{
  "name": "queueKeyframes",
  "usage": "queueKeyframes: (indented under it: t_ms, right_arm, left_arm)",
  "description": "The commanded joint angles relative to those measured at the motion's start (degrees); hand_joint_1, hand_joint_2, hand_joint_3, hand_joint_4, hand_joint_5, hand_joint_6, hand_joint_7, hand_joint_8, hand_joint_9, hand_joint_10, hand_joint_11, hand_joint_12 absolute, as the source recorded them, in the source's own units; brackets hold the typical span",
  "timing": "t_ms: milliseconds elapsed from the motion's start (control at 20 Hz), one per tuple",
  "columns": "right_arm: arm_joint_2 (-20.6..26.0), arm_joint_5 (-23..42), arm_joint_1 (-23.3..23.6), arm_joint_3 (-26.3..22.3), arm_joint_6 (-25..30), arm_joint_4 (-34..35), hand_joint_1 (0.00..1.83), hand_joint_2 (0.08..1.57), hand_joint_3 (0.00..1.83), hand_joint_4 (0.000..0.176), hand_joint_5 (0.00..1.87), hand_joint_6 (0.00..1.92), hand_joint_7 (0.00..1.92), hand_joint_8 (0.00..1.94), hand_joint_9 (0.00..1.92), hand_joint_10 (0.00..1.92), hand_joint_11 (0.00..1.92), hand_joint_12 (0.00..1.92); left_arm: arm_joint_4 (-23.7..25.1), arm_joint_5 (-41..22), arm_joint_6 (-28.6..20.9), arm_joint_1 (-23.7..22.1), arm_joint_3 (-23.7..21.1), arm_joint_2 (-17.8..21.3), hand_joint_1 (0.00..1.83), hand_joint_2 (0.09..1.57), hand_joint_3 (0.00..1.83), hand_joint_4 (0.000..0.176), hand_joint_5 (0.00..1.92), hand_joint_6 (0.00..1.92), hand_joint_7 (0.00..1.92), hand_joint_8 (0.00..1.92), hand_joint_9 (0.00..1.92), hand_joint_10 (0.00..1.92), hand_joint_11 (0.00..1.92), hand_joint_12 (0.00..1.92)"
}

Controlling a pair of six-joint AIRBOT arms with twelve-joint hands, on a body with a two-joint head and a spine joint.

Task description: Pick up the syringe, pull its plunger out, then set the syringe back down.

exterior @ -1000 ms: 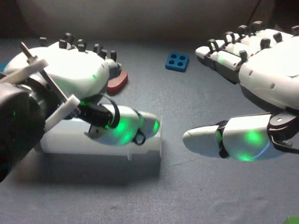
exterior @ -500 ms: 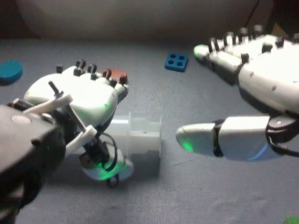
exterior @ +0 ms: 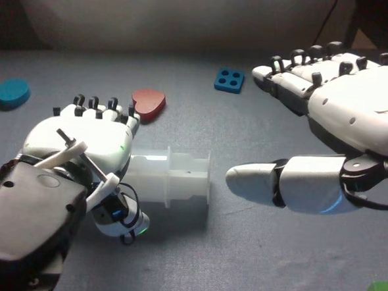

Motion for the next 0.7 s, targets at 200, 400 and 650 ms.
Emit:
queueKeyframes:
  t_ms: [200,400,650]
  right_arm:
    - [0.43,-2.32,0.33,-0.03,4.05,-4.73,0.07,0.95,0.00,0.000,0.01,0.00,0.02,0.00,0.03,0.01,0.00,0.29]
    - [1.00,-2.55,0.01,0.01,4.79,-6.82,0.03,0.97,0.00,0.000,0.01,0.00,0.02,0.00,0.03,0.00,0.00,0.36]
    - [1.31,-2.59,-1.25,0.13,7.61,-7.74,0.01,0.98,0.00,0.000,0.01,0.00,0.04,0.01,0.04,0.00,0.00,0.37]
  left_arm:
    - [4.57,-2.70,-0.47,1.70,3.83,-2.95,0.86,0.94,0.01,0.000,0.12,0.00,0.06,0.00,0.07,0.00,0.00,0.32]
    - [5.29,-1.65,-0.81,2.52,6.43,-4.45,0.88,0.94,0.00,0.004,0.08,0.00,0.01,0.00,0.05,0.00,0.00,0.27]
    - [5.54,-0.70,-1.44,2.64,9.12,-6.04,0.79,0.99,0.00,0.000,0.12,0.01,0.09,0.01,0.07,0.00,0.00,0.28]
